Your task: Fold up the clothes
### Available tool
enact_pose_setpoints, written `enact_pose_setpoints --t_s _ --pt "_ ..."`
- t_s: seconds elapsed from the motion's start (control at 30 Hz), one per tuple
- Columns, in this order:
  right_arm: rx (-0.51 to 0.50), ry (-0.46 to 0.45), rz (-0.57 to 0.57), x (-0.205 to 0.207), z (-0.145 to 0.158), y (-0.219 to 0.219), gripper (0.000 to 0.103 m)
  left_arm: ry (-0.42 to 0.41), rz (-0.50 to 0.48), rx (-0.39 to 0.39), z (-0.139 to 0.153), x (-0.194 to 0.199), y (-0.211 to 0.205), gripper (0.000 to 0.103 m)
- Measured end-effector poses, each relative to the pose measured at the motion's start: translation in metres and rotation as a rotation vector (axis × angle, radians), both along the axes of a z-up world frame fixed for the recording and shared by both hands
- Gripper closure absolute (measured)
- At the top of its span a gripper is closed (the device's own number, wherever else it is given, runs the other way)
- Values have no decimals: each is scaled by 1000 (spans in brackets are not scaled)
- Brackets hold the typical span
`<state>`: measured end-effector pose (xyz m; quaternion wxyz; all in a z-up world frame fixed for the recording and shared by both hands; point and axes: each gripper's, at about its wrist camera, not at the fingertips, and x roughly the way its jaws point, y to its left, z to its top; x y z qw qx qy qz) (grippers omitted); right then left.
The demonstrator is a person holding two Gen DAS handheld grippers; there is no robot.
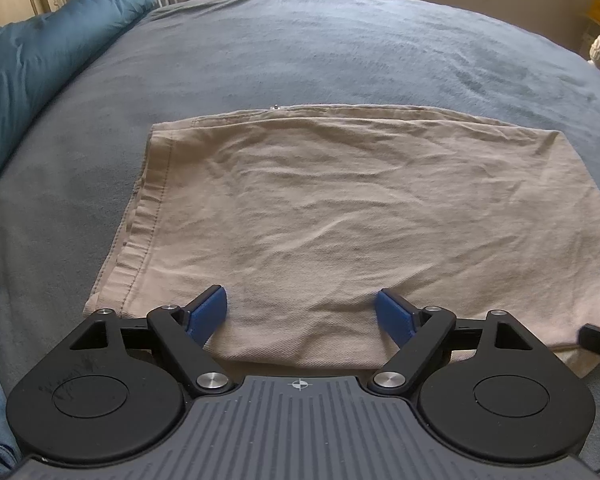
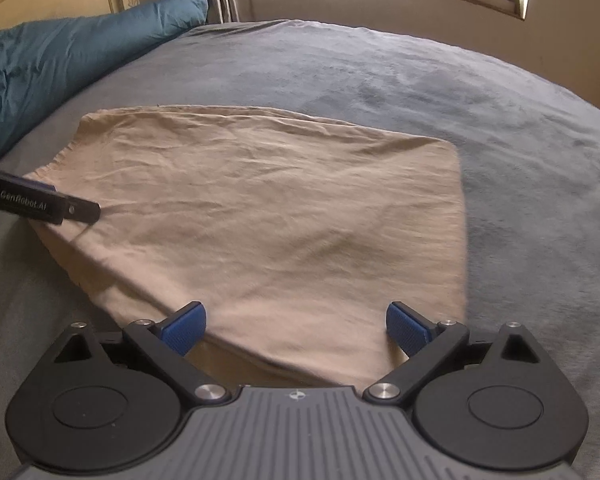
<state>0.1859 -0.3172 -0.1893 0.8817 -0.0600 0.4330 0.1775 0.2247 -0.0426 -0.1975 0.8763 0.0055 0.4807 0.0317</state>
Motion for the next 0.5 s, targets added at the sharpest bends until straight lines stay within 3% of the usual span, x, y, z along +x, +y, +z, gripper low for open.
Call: enact_pose_setpoints --t_s 0.2,0.5 --pt "58 -20 -89 4 15 -30 14 2 0 2 0 0 1 19" --pt "396 167 -341 47 -9 -96 21 4 -2 2 -1 1 1 18"
